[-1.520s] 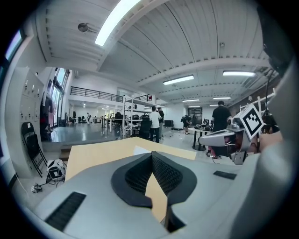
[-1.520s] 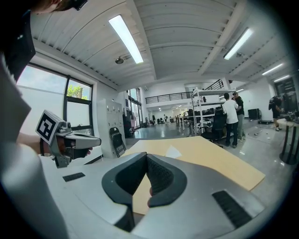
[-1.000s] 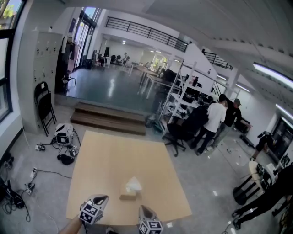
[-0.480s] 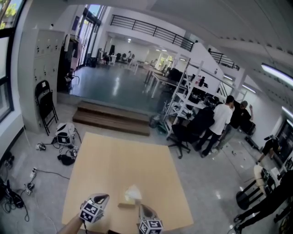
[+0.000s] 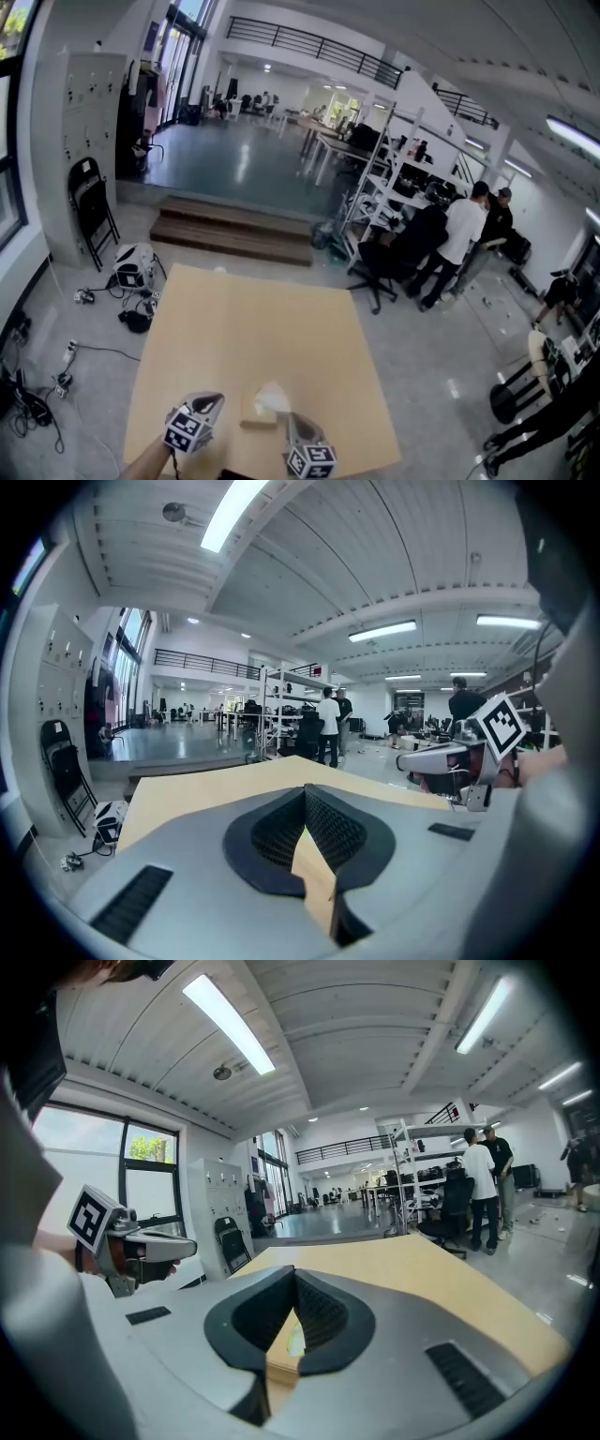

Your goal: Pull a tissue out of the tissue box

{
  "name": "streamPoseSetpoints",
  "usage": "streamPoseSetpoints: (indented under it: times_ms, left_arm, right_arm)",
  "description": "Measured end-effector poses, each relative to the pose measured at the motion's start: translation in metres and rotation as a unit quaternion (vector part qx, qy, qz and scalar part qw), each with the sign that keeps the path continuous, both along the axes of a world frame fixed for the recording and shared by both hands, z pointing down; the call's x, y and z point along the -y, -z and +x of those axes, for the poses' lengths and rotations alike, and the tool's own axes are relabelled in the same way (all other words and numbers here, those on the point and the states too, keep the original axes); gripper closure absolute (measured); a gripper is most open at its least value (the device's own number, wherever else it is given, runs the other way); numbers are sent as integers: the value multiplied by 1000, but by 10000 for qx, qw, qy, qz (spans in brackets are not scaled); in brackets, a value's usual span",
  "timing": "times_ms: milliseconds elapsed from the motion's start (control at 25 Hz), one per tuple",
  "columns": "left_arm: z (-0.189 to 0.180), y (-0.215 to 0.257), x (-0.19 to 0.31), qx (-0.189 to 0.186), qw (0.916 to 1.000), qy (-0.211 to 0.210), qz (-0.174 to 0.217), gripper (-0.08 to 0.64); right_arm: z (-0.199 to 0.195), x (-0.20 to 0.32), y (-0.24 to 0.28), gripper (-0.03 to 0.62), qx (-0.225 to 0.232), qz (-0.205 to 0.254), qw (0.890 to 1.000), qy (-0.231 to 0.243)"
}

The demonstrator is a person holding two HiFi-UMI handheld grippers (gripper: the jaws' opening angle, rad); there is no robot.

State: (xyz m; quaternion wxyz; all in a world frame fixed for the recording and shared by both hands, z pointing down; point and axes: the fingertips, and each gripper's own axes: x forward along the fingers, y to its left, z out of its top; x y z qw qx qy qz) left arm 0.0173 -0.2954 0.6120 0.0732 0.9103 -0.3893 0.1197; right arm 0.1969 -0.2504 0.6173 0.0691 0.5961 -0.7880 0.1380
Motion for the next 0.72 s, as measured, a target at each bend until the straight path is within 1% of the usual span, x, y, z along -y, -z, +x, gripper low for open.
streamPoseSetpoints:
  times_ms: [720]
  left_arm:
    - [6, -49, 13, 206, 9980, 33, -594, 552]
  right_arm:
    - [4, 14, -53, 583, 218, -641, 9977, 27]
